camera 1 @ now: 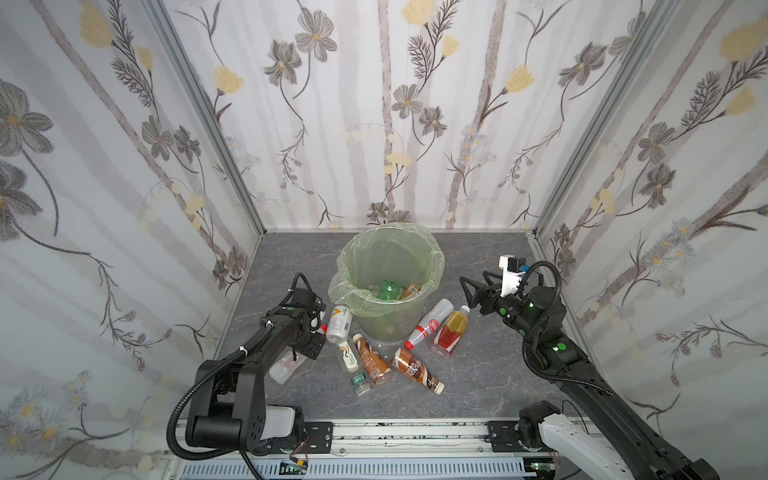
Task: Put the plastic bottles in the bin
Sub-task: 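Withdraw the right gripper while the left gripper reaches toward the milk bottle, then close the left gripper around the red-capped white milk bottle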
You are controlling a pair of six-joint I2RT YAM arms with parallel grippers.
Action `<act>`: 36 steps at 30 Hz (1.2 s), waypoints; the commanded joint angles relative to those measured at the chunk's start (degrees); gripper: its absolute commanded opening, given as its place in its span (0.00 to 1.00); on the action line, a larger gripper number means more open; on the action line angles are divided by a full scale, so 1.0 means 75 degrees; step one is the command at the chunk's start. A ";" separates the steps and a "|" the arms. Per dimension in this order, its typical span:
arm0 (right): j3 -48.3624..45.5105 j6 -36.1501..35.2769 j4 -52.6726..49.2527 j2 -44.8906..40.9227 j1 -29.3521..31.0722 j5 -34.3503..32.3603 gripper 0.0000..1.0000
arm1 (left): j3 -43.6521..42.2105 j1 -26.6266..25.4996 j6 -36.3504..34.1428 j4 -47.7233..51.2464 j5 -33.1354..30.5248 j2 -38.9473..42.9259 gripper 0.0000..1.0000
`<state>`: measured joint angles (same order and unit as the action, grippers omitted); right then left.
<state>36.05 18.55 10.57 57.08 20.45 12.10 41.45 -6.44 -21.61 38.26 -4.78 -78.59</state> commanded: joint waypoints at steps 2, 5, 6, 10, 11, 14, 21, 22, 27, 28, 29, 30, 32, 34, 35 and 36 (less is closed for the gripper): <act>-0.0061 0.0022 0.0214 -0.0058 -0.0073 0.0105 0.88 | 0.0063 0.0000 0.0196 -0.0270 -0.0224 -0.0252 0.75; -0.0061 -0.0003 0.0185 -0.0064 -0.0140 0.0141 0.88 | 0.0007 0.0004 0.0229 -0.0386 -0.0254 -0.0307 0.73; -0.0061 0.0006 0.0168 -0.0064 -0.0166 0.0156 0.88 | -0.0023 0.0014 0.0243 -0.0444 -0.0254 -0.0301 0.71; -0.0052 0.0011 0.0173 -0.0064 -0.0221 0.0226 0.88 | -0.0078 0.0012 0.0368 -0.0649 -0.0320 -0.0456 0.64; -0.0041 0.0012 0.0170 -0.0075 -0.0235 0.0243 0.88 | -0.0067 0.0020 0.0422 -0.0691 -0.0352 -0.0518 0.62; -0.0008 0.0006 0.0099 -0.0121 -0.0257 0.0251 0.88 | -0.0031 0.0046 0.0599 -0.0879 -0.0675 -0.0694 0.55; 0.0008 0.0041 0.0044 -0.0134 -0.0310 0.0136 0.88 | -0.0275 0.0206 0.0873 -0.1661 -0.1045 -0.0199 0.49; 0.0008 0.0068 0.0064 -0.0124 -0.0307 0.0143 0.88 | -0.0294 0.0218 0.0888 -0.1738 -0.1039 -0.0082 0.49; 0.0034 0.0209 0.0155 -0.0041 -0.0318 0.0142 0.88 | -0.0298 0.0248 0.0979 -0.1918 -0.0930 0.0564 0.49; 0.0044 0.0240 0.0153 -0.0024 -0.0312 0.0145 0.88 | -0.0295 0.0260 0.1014 -0.1969 -0.0885 0.0750 0.49; 0.0047 0.0257 0.0161 0.0003 -0.0318 0.0139 0.88 | -0.0278 0.0272 0.1035 -0.1999 -0.0843 0.0832 0.49; 0.0040 0.0275 0.0152 0.0024 -0.0322 0.0132 0.88 | -0.0229 0.0289 0.1072 -0.2018 -0.0815 0.1080 0.49; 0.0004 0.0300 0.0167 0.0047 -0.0315 0.0070 0.88 | -0.0087 0.0294 0.1173 -0.2001 -0.1007 0.1173 0.49; -0.0026 0.0293 0.0088 0.0105 -0.0318 -0.0056 0.88 | 0.0072 0.0293 0.1292 -0.1987 -0.1222 0.1205 0.47; -0.0029 0.0278 0.0009 0.0129 -0.0312 -0.0122 0.88 | 0.0122 0.0287 0.1309 -0.1984 -0.1189 0.1250 0.47; -0.0026 0.0264 -0.0084 0.0135 -0.0319 -0.0179 0.88 | 0.0183 0.0293 0.1321 -0.1990 -0.1088 0.1315 0.46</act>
<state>35.77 20.10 10.22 57.74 18.04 12.56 41.67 -4.40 -13.10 24.69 -12.43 -69.56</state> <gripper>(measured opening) 0.878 0.466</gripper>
